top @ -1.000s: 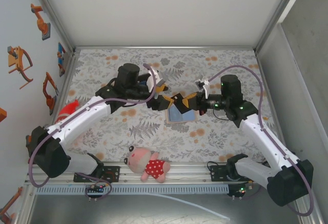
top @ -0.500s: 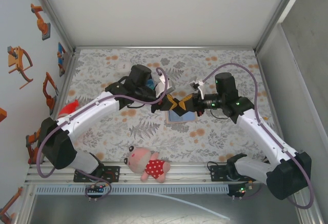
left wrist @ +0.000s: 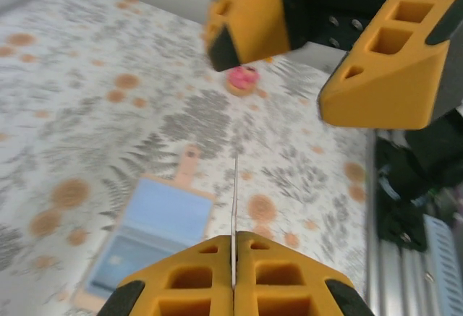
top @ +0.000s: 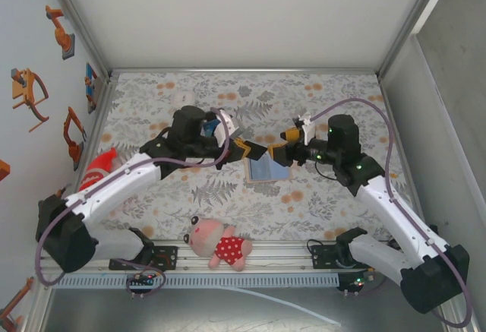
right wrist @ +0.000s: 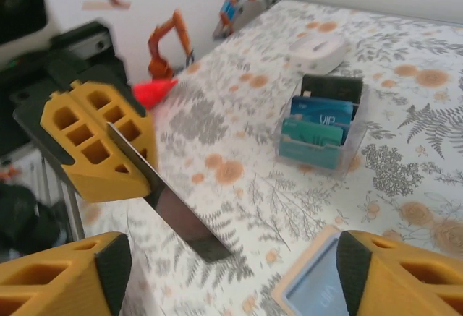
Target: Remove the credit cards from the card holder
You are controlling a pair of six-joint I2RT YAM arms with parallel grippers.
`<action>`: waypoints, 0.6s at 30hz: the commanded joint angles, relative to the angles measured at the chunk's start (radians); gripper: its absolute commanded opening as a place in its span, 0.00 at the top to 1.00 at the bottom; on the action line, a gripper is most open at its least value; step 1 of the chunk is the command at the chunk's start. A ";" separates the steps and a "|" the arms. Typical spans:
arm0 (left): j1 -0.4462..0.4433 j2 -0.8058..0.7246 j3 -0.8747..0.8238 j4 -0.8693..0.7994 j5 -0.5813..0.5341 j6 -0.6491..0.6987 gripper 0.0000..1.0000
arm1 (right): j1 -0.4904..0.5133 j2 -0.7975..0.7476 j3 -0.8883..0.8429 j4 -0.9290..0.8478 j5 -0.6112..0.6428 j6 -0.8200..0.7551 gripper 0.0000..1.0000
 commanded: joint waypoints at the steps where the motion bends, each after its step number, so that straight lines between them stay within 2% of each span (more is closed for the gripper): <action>1: 0.006 -0.090 -0.080 0.252 -0.187 -0.165 1.00 | 0.002 0.000 -0.068 0.243 0.062 0.232 0.23; 4: 0.005 -0.128 -0.142 0.351 -0.258 -0.274 1.00 | 0.002 0.030 -0.123 0.427 0.028 0.390 0.23; 10: 0.005 -0.127 -0.234 0.580 -0.259 -0.481 1.00 | 0.001 0.123 -0.182 0.772 -0.034 0.606 0.23; 18: 0.006 -0.060 -0.234 0.739 -0.169 -0.586 1.00 | 0.005 0.258 -0.135 0.956 -0.125 0.707 0.34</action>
